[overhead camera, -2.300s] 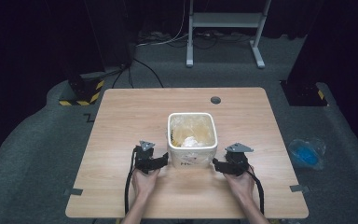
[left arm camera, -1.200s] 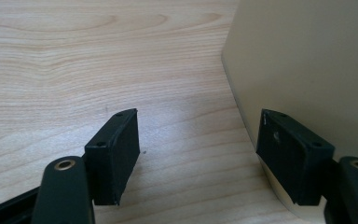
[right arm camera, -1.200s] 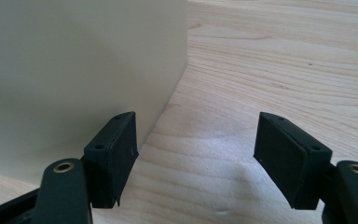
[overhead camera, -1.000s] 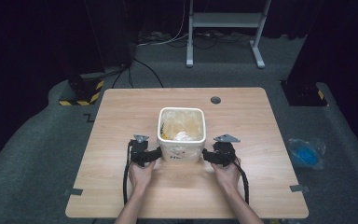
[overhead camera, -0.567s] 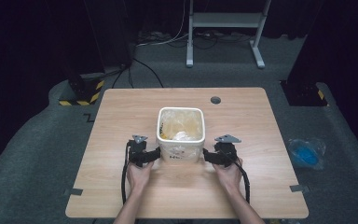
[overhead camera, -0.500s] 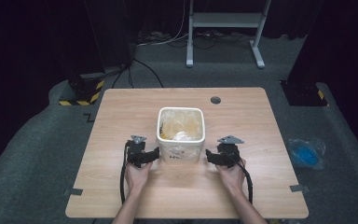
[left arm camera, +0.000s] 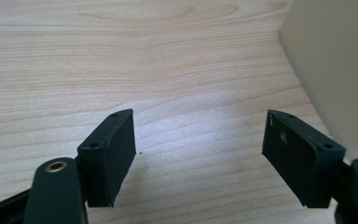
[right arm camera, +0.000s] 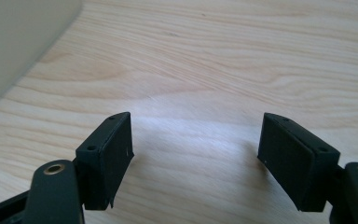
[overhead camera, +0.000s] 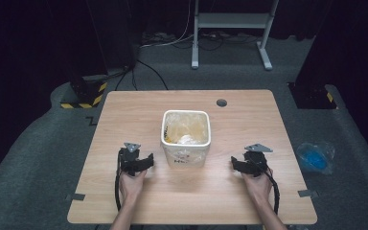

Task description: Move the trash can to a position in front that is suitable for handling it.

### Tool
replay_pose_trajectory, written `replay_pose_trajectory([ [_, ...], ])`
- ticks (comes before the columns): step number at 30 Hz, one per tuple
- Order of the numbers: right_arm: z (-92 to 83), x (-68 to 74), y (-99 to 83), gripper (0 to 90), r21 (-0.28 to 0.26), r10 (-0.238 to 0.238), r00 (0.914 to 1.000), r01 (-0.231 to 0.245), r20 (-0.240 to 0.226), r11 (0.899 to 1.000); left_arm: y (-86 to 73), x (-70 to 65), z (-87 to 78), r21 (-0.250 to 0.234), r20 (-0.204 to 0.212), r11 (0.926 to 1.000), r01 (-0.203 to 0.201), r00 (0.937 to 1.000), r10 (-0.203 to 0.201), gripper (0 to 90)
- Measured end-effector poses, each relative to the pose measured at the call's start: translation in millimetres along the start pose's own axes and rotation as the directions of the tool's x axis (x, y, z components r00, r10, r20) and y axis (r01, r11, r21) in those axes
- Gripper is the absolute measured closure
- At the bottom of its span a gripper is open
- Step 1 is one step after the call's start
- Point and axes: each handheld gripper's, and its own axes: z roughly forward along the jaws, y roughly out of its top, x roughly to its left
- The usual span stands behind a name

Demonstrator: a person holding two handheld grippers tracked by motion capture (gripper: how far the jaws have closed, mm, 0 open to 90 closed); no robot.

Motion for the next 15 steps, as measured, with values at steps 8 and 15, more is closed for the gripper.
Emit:
replay_pose_trajectory([
  [8,-4.8,-12.2,-7.6,26.3,-0.014,-0.001,0.9996,0.001,0.028,1.0,-10.2,7.0,3.3,0.008,-0.029,0.9999,0.008,0.9996,-0.008,25.6],
  [15,-5.9,-15.4,-9.3,24.2,-0.01,-0.012,0.9991,0.013,0.041,1.0,-14.1,10.3,3.0,0.001,-0.052,1.0,-0.005,0.9986,0.005,25.5],
])
